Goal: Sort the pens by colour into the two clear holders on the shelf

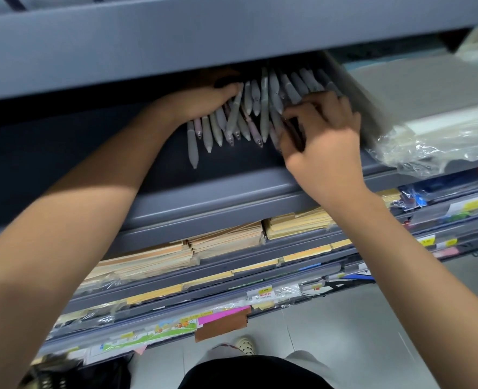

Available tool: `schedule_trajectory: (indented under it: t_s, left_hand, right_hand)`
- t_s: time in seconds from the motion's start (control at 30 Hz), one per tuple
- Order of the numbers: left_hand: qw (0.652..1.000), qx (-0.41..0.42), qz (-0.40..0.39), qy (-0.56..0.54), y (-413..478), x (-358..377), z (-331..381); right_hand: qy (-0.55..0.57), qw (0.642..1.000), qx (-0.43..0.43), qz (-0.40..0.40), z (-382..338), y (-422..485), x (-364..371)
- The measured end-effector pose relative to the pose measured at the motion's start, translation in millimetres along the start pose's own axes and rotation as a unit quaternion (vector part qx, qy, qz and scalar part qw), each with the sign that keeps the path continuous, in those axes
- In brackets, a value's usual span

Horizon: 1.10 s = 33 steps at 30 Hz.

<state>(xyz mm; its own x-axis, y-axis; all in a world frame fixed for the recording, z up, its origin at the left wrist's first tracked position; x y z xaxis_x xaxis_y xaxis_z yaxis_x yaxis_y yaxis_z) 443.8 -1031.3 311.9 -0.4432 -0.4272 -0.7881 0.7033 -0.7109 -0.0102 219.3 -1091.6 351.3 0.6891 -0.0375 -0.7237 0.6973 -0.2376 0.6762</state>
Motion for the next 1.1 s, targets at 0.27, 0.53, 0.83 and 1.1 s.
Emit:
schedule_trajectory:
  t_s: [0.27,0.53,0.83,1.1]
  left_hand:
    - [1.000,-0.003,0.011,-0.021,-8.8,-2.5,7.0]
    - [0.992,-0.104,0.070,0.011,-19.6,-13.2,-3.0]
    - [0.953,-0.221,0.032,0.205,-59.0,-18.3,-0.2]
    - [0.965,-0.226,-0.023,0.135,-74.6,3.4,35.8]
  right_hand:
    - [0.086,0.994,0.066,0.013,15.9,-1.5,-2.9]
    - [0.182,0.976,0.109,0.047,31.6,1.4,1.1]
    - [0.107,0.983,0.147,0.004,44.0,16.2,9.5]
    - [0.180,0.966,0.181,0.042,56.6,13.0,7.3]
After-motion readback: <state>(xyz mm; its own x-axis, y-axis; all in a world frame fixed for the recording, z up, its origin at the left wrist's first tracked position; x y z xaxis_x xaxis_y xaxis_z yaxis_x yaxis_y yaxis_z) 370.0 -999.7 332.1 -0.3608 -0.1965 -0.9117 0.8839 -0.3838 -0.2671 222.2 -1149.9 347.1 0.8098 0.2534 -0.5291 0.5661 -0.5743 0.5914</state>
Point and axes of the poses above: each hand's wrist, its own y-axis towards the middle knuckle, its own x-axis out of the palm, z = x × y, the point moved 10 cm from there along y, towards the middle knuckle, and after that the axes turned 7 degrees about -x, right-handed, at the moved point
